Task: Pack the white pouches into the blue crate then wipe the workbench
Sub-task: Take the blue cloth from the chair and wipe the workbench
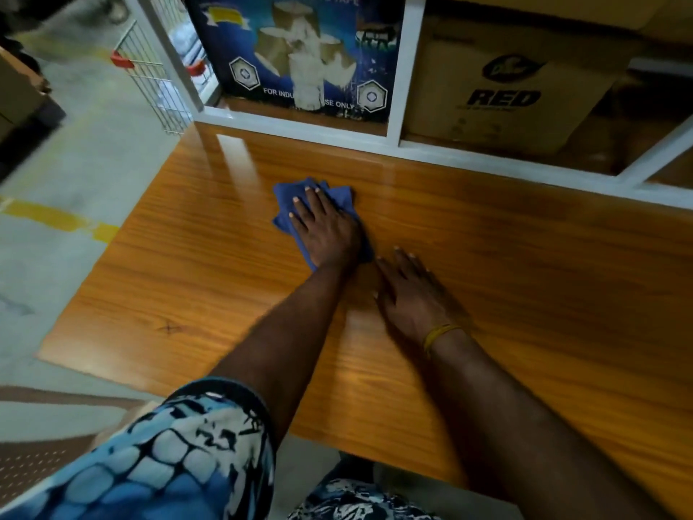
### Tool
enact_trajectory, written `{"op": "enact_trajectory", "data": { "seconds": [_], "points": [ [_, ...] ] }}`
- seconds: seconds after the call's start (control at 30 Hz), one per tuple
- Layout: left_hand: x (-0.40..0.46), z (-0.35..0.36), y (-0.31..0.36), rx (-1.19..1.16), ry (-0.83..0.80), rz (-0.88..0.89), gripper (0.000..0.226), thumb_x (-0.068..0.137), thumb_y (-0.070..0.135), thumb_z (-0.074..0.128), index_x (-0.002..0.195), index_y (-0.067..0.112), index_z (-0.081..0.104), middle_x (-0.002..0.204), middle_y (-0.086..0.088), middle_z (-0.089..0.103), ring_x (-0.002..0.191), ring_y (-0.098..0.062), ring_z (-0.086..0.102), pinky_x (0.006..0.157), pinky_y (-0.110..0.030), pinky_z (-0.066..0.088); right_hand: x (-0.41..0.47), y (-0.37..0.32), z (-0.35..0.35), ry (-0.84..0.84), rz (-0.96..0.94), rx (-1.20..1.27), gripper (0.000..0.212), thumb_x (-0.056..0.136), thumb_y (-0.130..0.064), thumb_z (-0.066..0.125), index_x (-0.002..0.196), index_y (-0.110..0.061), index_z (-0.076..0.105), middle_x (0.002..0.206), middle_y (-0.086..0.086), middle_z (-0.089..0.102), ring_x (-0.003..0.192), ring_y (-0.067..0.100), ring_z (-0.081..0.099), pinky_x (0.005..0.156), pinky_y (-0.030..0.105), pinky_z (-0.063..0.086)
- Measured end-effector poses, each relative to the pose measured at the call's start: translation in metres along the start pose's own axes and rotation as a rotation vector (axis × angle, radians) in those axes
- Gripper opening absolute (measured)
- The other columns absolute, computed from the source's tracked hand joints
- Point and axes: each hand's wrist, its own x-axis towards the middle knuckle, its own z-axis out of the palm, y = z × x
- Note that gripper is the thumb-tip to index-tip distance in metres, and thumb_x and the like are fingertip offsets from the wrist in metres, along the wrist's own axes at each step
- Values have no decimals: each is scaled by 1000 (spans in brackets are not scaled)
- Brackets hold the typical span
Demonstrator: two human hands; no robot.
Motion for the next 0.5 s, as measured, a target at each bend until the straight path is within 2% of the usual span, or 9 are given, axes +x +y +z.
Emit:
{"op": "enact_trajectory", "data": {
  "seconds": [0.3, 0.4, 0.5],
  "points": [
    [70, 1, 42, -11, -49, 105, 62, 101, 34, 27, 156, 7, 15, 164, -12, 13, 151, -37, 6, 121, -52, 1, 29, 16, -16, -11, -24, 12, 64, 100, -49, 42, 155, -40, 11, 165, -7, -9, 152, 19, -5, 123, 40, 5],
    [81, 1, 44, 30, -95, 254, 63, 102, 37, 25, 157, 9, 14, 165, -10, 11, 151, -35, 4, 122, -51, 1, 28, 17, -19, -31, -32, 19, 64, 100, -47, 42, 156, -38, 10, 165, -7, -10, 152, 19, -6, 123, 39, 3],
    [83, 0, 38, 112, -139, 507, 62, 103, 39, 24, 157, 12, 13, 165, -8, 12, 151, -33, 6, 121, -49, 4, 23, 19, -21, -64, -21, 28, 65, 101, -47, 42, 156, -37, 10, 164, -7, -12, 152, 19, -9, 123, 40, 2]
  ]
}}
